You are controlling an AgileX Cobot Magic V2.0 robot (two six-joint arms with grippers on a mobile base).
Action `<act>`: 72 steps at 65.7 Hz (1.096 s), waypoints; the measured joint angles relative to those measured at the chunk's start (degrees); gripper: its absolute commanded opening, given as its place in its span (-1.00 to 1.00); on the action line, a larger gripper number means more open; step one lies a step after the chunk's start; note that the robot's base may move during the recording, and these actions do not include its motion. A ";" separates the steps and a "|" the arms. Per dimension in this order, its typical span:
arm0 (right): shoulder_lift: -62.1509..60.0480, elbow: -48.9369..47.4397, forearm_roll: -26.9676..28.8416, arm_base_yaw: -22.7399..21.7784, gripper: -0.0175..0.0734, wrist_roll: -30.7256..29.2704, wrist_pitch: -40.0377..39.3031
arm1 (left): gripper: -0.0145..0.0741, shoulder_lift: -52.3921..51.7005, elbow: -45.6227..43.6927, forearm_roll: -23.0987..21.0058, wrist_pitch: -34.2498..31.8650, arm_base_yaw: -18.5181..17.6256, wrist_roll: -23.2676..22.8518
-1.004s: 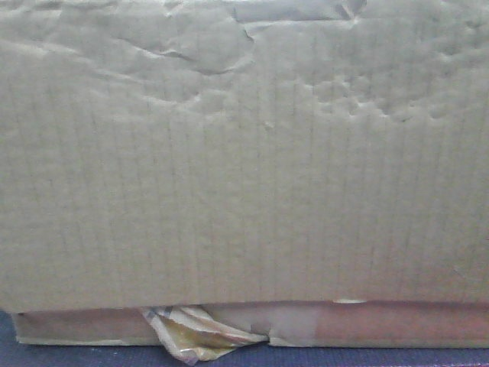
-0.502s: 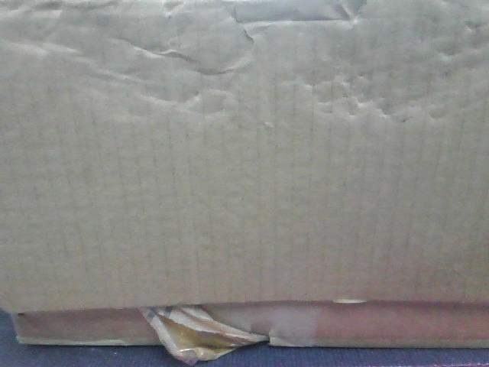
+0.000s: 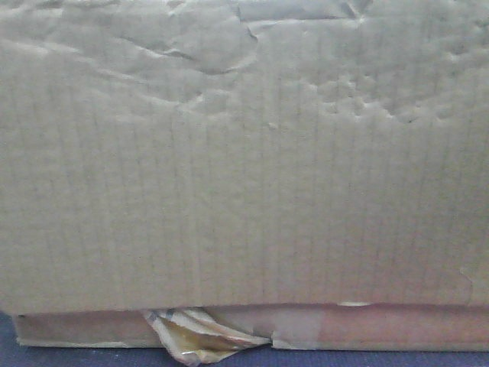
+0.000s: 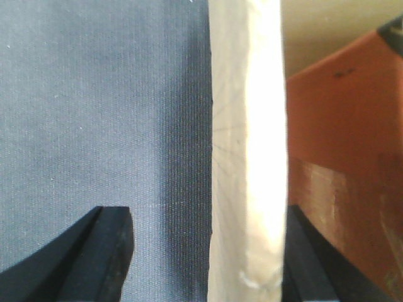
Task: Stack two boxes on right shelf middle
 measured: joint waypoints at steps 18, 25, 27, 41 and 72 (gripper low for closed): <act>21.33 -20.03 1.08 0.00 -0.97 0.00 30.86 | 0.12 0.00 0.00 -0.10 0.00 0.00 0.00; 30.38 -26.01 1.13 0.00 -0.97 0.00 43.91 | 0.12 0.00 0.00 -0.10 0.00 0.00 0.00; 33.12 -27.71 1.13 0.00 -0.97 0.00 45.97 | 0.12 0.00 0.00 -0.10 0.00 0.00 0.00; 43.26 -32.98 2.17 0.00 -0.97 0.12 48.64 | 0.12 0.00 0.00 -0.10 0.00 0.00 0.00; 58.21 -46.49 4.12 1.33 -0.92 9.42 50.93 | 0.12 0.00 0.00 -0.10 0.00 0.00 0.00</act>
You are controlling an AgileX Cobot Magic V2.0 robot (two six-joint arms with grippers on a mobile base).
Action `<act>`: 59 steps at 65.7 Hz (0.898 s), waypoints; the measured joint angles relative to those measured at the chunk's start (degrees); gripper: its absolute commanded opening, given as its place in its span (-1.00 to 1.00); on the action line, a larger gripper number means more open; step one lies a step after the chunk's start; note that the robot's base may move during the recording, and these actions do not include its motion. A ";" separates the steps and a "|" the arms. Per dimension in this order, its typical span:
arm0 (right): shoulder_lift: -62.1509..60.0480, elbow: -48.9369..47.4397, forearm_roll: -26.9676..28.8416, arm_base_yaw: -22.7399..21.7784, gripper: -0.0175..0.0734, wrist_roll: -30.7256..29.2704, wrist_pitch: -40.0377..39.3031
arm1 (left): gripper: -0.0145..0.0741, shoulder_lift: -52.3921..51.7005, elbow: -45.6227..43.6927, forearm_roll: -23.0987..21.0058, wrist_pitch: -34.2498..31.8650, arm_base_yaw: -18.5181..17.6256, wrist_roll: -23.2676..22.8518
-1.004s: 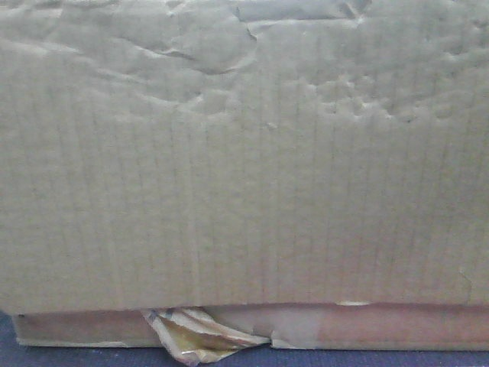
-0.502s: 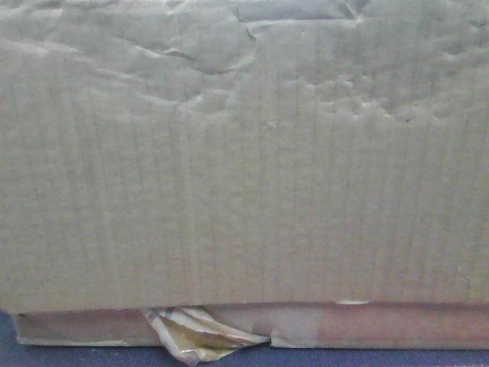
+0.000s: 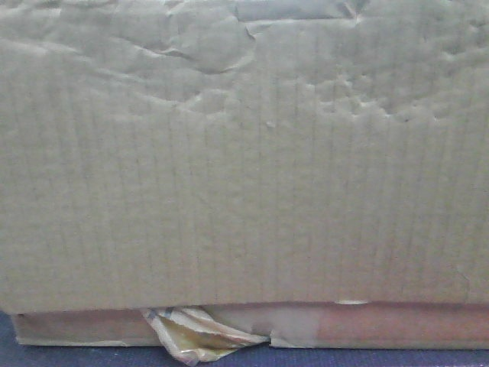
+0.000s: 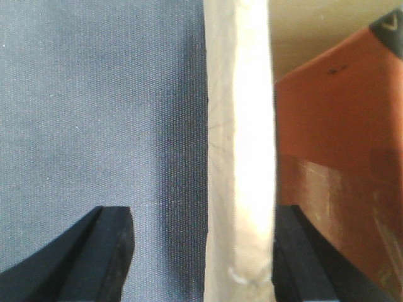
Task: Stack two boxes on right shelf middle
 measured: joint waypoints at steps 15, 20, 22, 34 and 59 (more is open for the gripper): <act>7.07 -13.91 -10.73 8.78 -0.92 8.73 5.29 | 0.12 0.00 0.00 0.00 0.00 0.00 0.00; 9.36 -17.33 -11.64 11.46 -0.92 9.69 5.95 | 0.12 0.00 0.00 0.00 0.00 0.00 0.00; 10.38 -18.74 -11.71 12.58 -0.92 9.93 6.07 | 0.12 0.00 0.00 0.00 0.00 0.00 0.00; 15.02 -23.95 -12.22 17.57 -0.74 10.54 6.16 | 0.12 0.00 0.00 0.00 0.00 0.00 0.48; 18.68 -24.31 -12.33 20.99 -0.14 15.29 6.53 | 0.12 0.00 0.00 0.00 0.00 0.00 1.70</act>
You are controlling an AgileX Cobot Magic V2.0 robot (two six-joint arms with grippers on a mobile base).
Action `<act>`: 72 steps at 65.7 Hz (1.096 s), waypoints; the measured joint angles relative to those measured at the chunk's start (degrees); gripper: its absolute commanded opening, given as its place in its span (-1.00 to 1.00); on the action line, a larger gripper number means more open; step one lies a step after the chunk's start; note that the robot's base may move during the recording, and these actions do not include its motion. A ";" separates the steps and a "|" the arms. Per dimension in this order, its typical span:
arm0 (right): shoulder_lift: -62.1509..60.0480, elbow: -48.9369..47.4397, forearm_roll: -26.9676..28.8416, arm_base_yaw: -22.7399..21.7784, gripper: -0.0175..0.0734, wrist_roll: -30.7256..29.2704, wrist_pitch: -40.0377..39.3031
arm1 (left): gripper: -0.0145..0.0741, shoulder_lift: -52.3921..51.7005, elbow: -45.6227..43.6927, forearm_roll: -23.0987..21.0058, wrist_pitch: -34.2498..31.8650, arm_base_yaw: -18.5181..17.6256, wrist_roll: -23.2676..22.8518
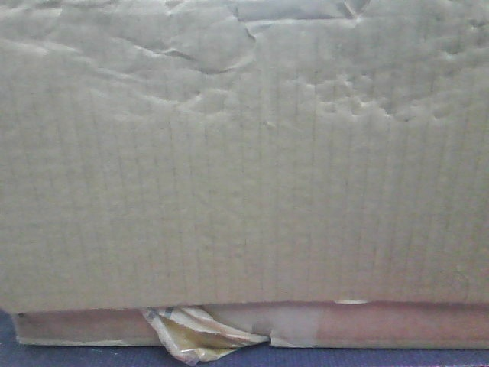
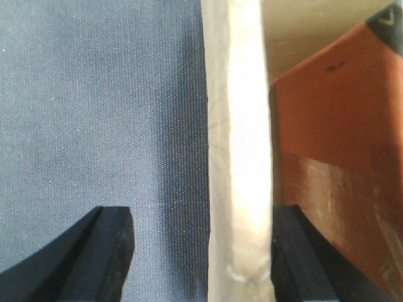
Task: Stack two boxes on right shelf middle
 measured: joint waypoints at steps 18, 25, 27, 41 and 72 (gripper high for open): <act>3.11 1.77 0.61 0.00 -0.14 0.73 0.02 | 0.12 0.00 0.00 0.00 0.00 0.00 0.69; 3.24 5.20 0.98 0.00 -0.14 0.73 0.02 | 0.12 0.00 0.00 0.00 0.00 0.00 0.77; 3.24 5.84 1.08 0.00 -0.14 0.73 0.13 | 0.12 0.00 0.00 0.00 0.00 0.00 0.77; 3.37 6.58 2.08 0.38 -0.14 0.73 0.27 | 0.12 0.00 0.00 0.00 0.00 0.00 1.02; 3.84 8.61 2.45 1.03 -0.14 0.73 0.27 | 0.12 0.00 0.00 0.00 0.00 0.00 1.15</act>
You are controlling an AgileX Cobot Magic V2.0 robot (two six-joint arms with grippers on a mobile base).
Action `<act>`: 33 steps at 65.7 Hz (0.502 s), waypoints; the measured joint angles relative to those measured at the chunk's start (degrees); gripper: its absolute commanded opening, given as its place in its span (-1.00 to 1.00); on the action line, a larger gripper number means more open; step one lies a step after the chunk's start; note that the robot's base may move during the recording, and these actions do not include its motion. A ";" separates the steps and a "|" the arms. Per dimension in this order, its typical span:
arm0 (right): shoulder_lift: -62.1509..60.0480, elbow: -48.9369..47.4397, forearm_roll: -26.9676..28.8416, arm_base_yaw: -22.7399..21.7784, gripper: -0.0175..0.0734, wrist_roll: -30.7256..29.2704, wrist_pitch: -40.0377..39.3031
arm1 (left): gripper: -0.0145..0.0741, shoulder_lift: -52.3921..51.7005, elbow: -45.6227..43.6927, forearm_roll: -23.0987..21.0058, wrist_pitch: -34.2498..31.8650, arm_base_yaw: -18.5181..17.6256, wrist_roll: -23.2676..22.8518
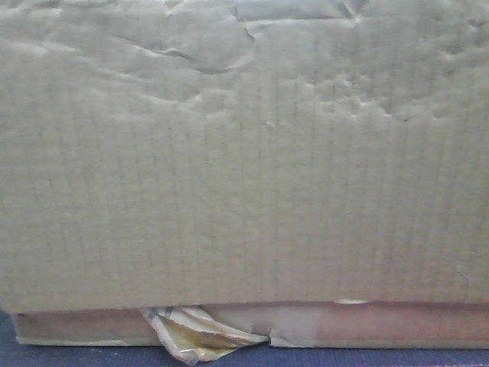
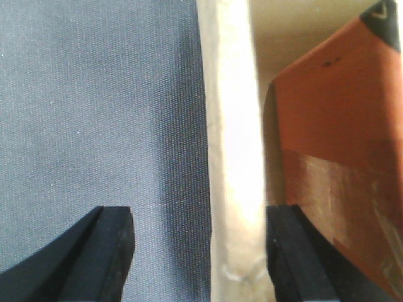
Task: Stack two boxes on right shelf middle
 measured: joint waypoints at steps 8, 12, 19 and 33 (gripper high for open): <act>0.00 0.00 0.00 0.00 -0.15 0.00 0.00 | 0.11 0.00 0.00 0.00 0.00 0.00 0.00; 0.00 0.00 -0.10 0.00 -0.20 0.00 0.00 | 0.08 0.00 0.00 0.00 0.00 0.00 0.00; 0.00 0.00 -0.43 0.00 -0.50 0.00 0.00 | -0.14 0.00 0.00 0.00 0.00 0.00 0.00; 0.00 0.00 -0.68 0.00 -0.95 0.00 0.00 | -0.92 0.00 0.00 -1.14 -0.45 0.00 0.11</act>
